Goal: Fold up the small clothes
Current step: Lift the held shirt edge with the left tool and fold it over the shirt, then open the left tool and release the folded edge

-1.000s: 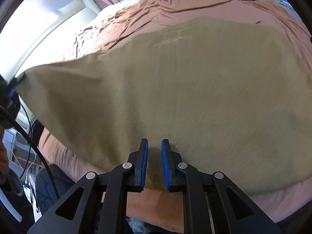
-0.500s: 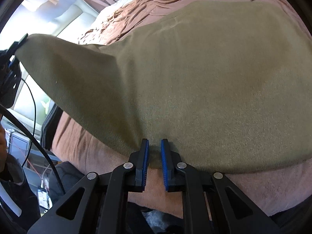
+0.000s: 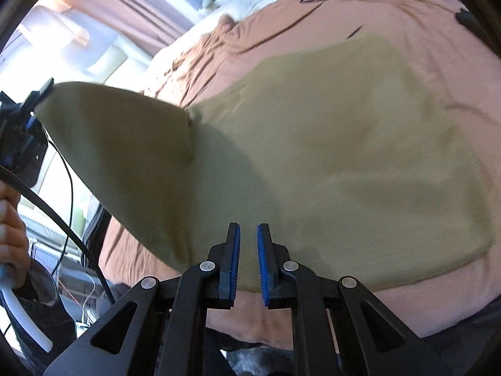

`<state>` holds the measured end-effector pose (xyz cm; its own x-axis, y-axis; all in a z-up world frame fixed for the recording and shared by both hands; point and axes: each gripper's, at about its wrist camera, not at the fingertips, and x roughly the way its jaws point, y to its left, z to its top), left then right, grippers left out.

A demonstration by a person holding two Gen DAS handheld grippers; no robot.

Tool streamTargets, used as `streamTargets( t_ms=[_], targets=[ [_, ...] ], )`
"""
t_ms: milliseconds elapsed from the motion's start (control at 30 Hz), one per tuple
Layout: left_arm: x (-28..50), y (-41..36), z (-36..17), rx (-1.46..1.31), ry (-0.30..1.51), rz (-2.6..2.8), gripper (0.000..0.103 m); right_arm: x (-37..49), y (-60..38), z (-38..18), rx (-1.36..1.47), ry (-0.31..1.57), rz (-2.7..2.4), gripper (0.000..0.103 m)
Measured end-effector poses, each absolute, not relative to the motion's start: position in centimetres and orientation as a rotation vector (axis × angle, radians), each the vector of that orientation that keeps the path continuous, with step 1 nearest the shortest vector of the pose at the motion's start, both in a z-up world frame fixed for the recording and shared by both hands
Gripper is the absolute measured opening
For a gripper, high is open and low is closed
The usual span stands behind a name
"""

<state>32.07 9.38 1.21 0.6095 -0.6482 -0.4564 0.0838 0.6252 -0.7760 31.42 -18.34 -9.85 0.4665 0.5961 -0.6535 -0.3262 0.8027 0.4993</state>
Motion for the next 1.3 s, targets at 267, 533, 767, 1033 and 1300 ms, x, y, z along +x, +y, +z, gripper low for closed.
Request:
streamTargets(
  t_ms=[267,533,767,1033,1300],
  targets=[
    [33.8,3.8,1.0,-0.732,0.869,-0.528,0.007,29.5,-22.0,-9.7,0.367,0.910,0.531,0.009],
    [34.5,-1.3,-1.2,-0.695,0.937,-0.558,0.007,27.9,-25.2,-9.1,0.381,0.914,0.525,0.010],
    [34.8,-5.9,-3.4,-0.662,1.006,-0.592,0.008,26.5,-28.8,-8.7,0.406,0.883,0.483,0.036],
    [34.9,-10.0,-6.6,-0.636,1.091,-0.608,0.008,24.5,-30.6,-8.5,0.398,0.879,0.480,0.036],
    [35.7,-13.1,-9.9,-0.650,1.194,-0.618,0.031,24.5,-31.0,-8.4,0.392,0.886,0.490,0.036]
  ],
)
